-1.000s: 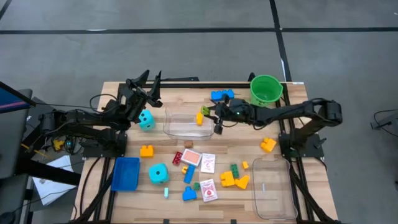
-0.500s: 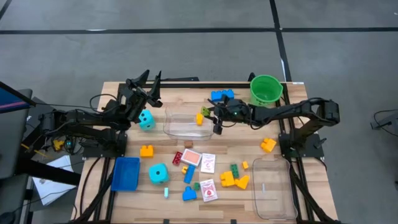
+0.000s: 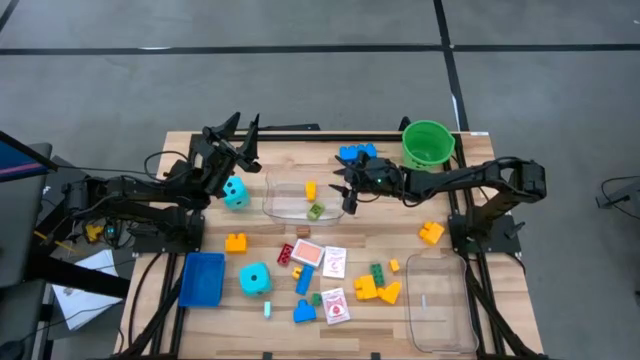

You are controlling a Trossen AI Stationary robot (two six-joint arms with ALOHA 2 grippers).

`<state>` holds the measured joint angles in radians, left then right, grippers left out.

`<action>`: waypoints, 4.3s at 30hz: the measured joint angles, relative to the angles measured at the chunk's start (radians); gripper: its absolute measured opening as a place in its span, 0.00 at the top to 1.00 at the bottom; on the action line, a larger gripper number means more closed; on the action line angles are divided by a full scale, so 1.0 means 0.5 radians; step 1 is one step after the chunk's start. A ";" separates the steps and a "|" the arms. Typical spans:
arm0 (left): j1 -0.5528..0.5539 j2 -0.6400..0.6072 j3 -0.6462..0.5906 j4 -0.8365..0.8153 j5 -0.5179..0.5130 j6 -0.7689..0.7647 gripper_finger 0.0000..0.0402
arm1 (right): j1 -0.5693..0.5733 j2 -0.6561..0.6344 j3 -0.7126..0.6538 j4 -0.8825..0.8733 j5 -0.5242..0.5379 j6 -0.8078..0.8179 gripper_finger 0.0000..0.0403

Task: Pick & Place Toys
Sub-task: Put the yellow game piece into the top transparent bin

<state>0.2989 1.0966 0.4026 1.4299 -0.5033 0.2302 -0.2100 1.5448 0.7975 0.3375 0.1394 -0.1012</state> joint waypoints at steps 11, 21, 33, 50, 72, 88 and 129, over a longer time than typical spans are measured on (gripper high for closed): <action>0.000 0.000 0.000 0.000 0.000 0.002 0.22 | 0.081 -0.185 0.003 -0.403 -0.008 0.357 0.65; 0.011 0.000 0.000 -0.001 0.000 0.002 0.22 | 0.360 -0.563 0.000 -1.315 0.089 0.908 0.63; 0.011 0.000 0.000 0.005 0.068 -0.066 0.22 | 0.104 -0.816 0.000 -2.324 0.135 1.269 0.55; 0.011 0.001 0.000 0.006 0.071 -0.058 0.22 | 0.009 -0.723 -0.066 -2.986 -0.100 2.024 0.27; 0.011 0.001 0.000 0.005 0.077 -0.056 0.22 | 0.577 -0.701 -0.204 -2.944 -0.150 2.898 0.27; 0.011 0.001 0.000 0.005 0.075 -0.057 0.22 | 0.752 -0.305 -0.218 -2.763 -0.227 3.069 0.27; 0.011 0.001 0.001 0.006 0.075 -0.057 0.22 | 0.437 -0.362 -0.128 -2.027 0.254 2.320 0.27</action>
<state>0.3042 1.0969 0.4030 1.4330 -0.4659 0.2016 0.0087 1.3640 0.7337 -0.6763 0.2665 1.0591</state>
